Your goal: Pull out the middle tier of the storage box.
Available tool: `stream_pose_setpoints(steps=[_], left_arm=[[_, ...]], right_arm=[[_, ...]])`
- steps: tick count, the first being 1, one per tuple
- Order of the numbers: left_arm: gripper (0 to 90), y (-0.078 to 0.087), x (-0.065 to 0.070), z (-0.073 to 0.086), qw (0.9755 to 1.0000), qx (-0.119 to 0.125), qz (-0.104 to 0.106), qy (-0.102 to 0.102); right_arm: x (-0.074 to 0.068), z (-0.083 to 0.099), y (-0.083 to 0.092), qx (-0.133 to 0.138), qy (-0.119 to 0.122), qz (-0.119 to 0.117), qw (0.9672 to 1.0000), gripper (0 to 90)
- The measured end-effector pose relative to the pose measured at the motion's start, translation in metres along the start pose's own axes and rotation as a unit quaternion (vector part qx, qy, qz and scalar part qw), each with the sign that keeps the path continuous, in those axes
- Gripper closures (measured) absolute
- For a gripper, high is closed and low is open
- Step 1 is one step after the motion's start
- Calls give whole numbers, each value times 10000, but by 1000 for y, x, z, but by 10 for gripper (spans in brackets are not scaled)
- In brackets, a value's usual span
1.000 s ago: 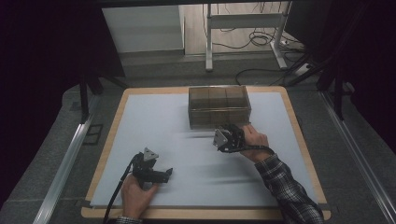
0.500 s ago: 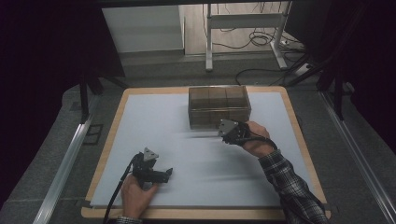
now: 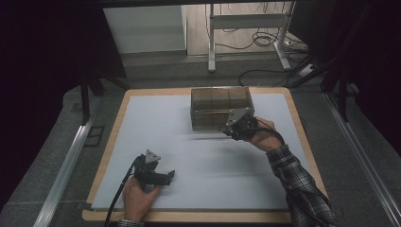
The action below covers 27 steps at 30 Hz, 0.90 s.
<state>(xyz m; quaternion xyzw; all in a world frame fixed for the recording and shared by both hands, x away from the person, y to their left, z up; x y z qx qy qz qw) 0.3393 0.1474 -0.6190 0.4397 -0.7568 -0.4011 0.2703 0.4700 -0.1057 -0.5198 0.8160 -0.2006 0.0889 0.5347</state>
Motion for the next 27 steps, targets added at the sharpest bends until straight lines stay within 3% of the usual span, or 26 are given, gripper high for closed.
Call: stream_pose_setpoints(steps=[10,23,27], left_arm=[[0,0,0,0,10000,0,0,0],[0,0,0,0,10000,2,0,1],[0,0,0,0,10000,2,1,1]], right_arm=[[14,6,3,-39,-25,-277,9996,638],[37,31,-8,-301,220,-544,9978,693],[39,37,-14,-417,339,-750,9957,732]])
Point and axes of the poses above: each handheld gripper's, and its own axes: y roughly backward along the jaws, z roughly out of its underside, x roughly to its right, the point moved 9 cm from there along -y, roughly forward along the jaws, and after that the axes turned 11 degrees about -x, right-handed, at the moved point
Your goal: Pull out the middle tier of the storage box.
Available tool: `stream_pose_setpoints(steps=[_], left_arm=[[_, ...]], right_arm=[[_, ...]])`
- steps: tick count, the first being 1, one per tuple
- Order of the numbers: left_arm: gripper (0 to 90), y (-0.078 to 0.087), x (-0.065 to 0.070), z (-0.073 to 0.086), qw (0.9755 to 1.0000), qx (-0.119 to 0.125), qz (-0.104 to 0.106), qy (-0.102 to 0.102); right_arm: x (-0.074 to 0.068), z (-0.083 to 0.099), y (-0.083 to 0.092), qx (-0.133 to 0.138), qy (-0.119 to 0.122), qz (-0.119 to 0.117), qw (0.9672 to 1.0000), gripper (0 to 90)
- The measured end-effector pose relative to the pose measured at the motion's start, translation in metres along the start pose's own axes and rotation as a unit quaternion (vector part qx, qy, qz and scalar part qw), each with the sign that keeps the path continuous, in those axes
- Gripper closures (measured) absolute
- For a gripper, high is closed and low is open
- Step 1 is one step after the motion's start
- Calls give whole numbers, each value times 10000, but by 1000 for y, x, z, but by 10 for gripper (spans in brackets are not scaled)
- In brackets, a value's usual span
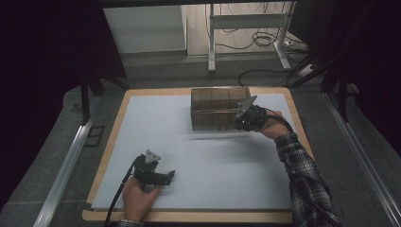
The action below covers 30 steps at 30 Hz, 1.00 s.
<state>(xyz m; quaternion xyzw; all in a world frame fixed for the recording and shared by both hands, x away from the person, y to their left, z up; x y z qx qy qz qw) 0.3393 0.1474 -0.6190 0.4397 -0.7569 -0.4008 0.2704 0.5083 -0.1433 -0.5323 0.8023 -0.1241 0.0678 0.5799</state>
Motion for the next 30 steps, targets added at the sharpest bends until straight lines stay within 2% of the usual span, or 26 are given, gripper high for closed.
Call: stream_pose_setpoints(steps=[3,6,15,21,30], left_arm=[[0,0,0,0,10000,1,0,1],[0,0,0,0,10000,0,0,0],[0,0,0,0,10000,3,0,1],[0,0,0,0,10000,2,0,0],[0,0,0,0,10000,3,0,3]], right_arm=[[2,2,-3,-44,34,-20,10000,751],[3,4,-7,-41,95,-176,9998,765],[3,3,-8,133,244,-389,9989,826],[-3,2,-7,94,455,-573,9973,856],[-12,1,-2,160,569,-689,9959,860]])
Point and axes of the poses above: each handheld gripper's, and its own axes: y roughly backward along the jaws, z roughly out of its underside, x roughly to its right, the point moved 9 cm from there along -y, roughly forward along the jaws, and after that the axes turned 11 degrees about -x, right-handed, at the moved point
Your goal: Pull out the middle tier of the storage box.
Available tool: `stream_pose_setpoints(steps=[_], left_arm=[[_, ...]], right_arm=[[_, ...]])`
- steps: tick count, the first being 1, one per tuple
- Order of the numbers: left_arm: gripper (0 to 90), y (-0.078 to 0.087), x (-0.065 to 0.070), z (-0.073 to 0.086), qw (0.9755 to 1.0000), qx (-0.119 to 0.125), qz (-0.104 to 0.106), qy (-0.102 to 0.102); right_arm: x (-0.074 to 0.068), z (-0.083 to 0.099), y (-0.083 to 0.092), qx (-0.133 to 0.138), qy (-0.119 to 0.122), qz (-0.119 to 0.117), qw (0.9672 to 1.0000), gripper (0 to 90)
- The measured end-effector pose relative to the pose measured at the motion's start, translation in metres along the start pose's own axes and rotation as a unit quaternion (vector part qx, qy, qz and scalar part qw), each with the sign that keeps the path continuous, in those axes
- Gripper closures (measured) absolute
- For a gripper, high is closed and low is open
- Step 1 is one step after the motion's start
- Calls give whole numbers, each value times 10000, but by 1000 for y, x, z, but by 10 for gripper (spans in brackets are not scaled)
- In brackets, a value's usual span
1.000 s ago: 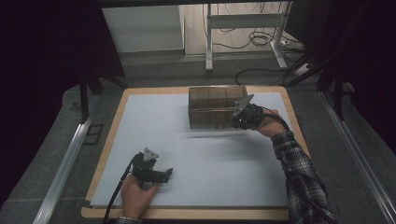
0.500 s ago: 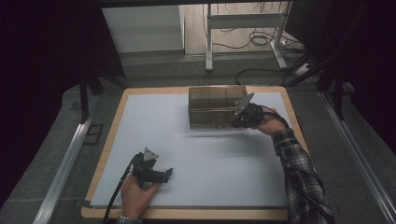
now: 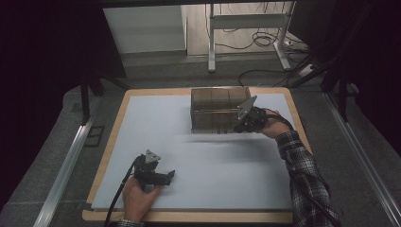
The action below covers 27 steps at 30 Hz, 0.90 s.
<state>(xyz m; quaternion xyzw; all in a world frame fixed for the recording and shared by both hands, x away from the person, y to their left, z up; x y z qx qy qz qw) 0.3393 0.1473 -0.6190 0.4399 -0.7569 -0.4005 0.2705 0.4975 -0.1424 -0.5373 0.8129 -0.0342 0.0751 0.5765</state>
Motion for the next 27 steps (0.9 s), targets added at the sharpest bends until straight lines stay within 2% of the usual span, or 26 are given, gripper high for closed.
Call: stream_pose_setpoints(steps=[1,4,7,8,12,18,21,27], left_arm=[[0,0,0,0,10000,0,0,-1],[0,0,0,0,10000,-1,0,-1],[0,0,0,0,10000,-1,-1,-1],[0,0,0,0,10000,-1,-1,-1],[0,0,0,0,10000,-1,-1,0],[0,0,0,0,10000,-2,-2,-1],[0,0,0,0,10000,-1,-2,0],[0,0,0,0,10000,-2,-1,0]], right_arm=[[-4,0,0,7,26,-105,9999,862],[-8,1,0,16,72,-171,9998,865],[-10,3,1,-40,107,-107,9999,865],[-13,2,1,-2,112,-184,9998,865],[-20,2,3,-32,170,-192,9997,865],[-24,5,-1,-160,237,-102,9995,868],[-24,5,-2,-48,252,-132,9996,867],[-24,4,-2,19,155,-31,9999,744]])
Point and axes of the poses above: each handheld gripper's, and its own axes: y roughly backward along the jaws, z roughly out of its underside, x roughly to its right, the point moved 9 cm from there along -y, roughly forward along the jaws, and after that the axes turned 11 degrees about -x, right-handed, at the moved point
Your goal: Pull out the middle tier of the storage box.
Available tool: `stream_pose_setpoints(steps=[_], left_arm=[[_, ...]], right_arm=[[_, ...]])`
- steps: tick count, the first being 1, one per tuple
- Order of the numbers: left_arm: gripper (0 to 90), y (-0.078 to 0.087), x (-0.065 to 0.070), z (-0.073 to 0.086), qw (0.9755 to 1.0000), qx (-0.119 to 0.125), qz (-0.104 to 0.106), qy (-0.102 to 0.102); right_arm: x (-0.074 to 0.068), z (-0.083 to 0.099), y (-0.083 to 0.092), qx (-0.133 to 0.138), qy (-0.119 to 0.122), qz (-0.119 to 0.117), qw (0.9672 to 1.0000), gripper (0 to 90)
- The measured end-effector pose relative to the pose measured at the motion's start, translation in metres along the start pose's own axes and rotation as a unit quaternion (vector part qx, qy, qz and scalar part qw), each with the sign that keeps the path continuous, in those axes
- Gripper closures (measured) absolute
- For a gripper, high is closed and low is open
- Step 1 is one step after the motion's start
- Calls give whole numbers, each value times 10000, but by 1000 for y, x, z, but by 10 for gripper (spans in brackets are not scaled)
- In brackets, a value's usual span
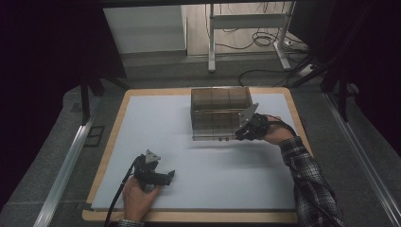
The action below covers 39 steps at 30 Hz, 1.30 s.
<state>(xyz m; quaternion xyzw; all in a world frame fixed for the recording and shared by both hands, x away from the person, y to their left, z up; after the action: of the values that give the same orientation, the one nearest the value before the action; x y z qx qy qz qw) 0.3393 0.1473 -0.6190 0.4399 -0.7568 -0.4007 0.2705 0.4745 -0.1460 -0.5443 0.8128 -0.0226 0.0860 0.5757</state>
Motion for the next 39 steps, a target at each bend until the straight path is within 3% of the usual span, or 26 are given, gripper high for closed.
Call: stream_pose_setpoints(steps=[3,19,34,39], left_arm=[[0,0,0,0,10000,2,-1,0],[0,0,0,0,10000,0,0,-1],[0,0,0,0,10000,-2,0,0],[0,0,0,0,10000,-1,0,2]], right_arm=[[0,-2,4,14,-50,200,9998,715],[-10,-14,19,185,-317,648,9972,579],[-25,-13,28,307,-608,715,9951,522],[-30,-12,30,414,-799,774,9929,496]])
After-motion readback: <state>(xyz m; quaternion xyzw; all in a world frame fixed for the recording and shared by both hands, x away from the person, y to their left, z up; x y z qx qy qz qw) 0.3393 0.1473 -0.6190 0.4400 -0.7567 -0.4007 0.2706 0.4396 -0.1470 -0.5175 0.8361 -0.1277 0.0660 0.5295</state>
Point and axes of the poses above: each handheld gripper's, and its own axes: y roughly backward along the jaws, z roughly out of its underside, x roughly to its right, the point moved 9 cm from there along -y, roughly forward along the jaws, and after that the axes turned 11 degrees about -x, right-handed, at the moved point
